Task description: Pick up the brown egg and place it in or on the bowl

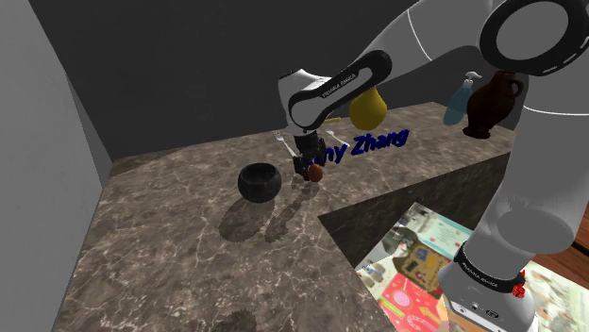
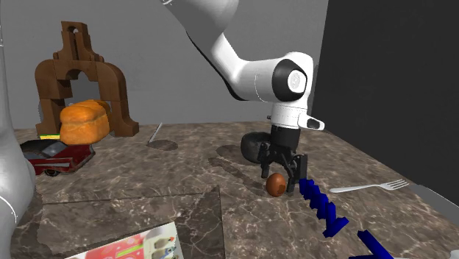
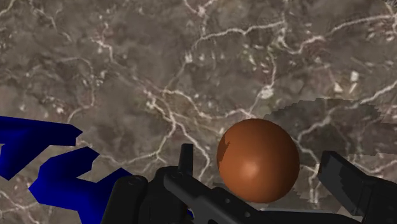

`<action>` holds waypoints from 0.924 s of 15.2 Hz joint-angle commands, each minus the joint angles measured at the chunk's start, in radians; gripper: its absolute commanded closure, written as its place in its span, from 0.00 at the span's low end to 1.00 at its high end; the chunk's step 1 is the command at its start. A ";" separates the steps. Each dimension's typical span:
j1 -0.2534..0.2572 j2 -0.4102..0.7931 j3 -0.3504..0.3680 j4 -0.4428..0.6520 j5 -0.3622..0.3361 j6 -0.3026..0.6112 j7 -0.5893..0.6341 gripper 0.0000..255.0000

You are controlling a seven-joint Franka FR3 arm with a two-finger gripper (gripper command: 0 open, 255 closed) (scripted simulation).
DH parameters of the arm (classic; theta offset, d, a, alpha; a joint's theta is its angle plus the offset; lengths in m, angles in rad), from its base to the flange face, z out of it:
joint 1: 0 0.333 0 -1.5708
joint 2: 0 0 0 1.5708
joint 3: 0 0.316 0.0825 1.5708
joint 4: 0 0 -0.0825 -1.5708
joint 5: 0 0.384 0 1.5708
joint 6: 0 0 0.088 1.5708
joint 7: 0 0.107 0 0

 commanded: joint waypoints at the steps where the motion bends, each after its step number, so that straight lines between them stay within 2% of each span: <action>1: 0.000 0.000 0.000 0.000 0.000 0.000 0.000 0.00; 2: 0.000 0.000 0.000 0.000 0.000 0.000 0.000 1.00; 11: 0.000 0.000 0.000 0.000 0.000 0.000 0.000 1.00; 14: 0.000 -0.021 0.001 0.015 0.005 -0.035 -0.006 1.00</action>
